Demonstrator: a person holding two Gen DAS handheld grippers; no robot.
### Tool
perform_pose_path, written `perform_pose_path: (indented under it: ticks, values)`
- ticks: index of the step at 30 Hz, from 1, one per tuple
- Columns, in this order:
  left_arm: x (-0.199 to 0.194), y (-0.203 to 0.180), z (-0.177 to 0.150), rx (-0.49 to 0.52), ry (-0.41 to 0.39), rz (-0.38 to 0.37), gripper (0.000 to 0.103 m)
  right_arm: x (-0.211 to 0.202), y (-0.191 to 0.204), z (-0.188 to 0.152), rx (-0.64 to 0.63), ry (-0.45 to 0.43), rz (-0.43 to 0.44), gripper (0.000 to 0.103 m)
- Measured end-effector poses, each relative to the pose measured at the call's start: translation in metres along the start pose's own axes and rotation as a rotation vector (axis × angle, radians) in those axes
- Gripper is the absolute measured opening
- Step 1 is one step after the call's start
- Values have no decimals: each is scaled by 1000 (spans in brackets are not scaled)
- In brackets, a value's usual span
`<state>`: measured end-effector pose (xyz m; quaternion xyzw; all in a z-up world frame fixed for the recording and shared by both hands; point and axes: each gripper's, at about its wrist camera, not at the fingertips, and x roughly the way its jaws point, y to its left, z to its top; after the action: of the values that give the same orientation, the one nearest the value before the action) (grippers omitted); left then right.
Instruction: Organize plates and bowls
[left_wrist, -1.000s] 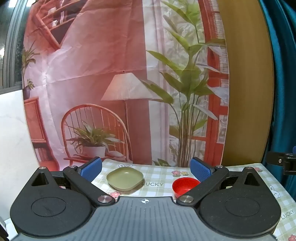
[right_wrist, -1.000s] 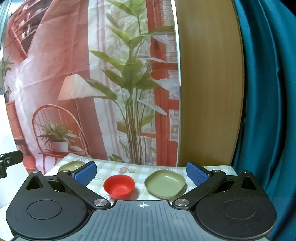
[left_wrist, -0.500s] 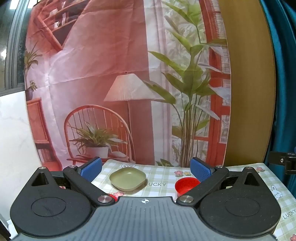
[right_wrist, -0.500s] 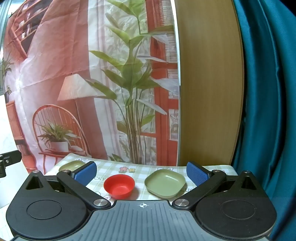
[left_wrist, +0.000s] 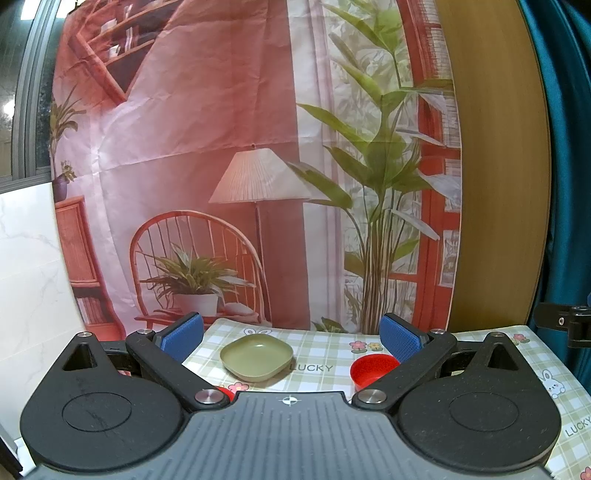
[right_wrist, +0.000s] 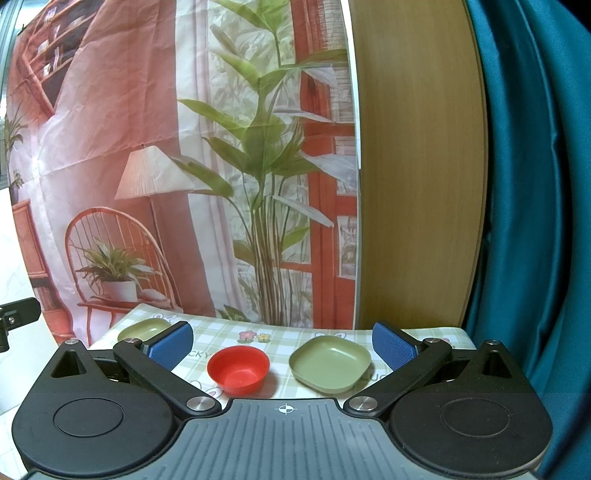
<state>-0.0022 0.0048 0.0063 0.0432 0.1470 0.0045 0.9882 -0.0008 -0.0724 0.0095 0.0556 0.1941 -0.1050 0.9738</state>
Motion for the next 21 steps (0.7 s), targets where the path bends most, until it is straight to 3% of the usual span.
perform_pose_path:
  ticks: [21]
  values:
    - [-1, 0, -2, 0, 3, 2, 102, -2, 0, 0, 0, -3, 5, 103]
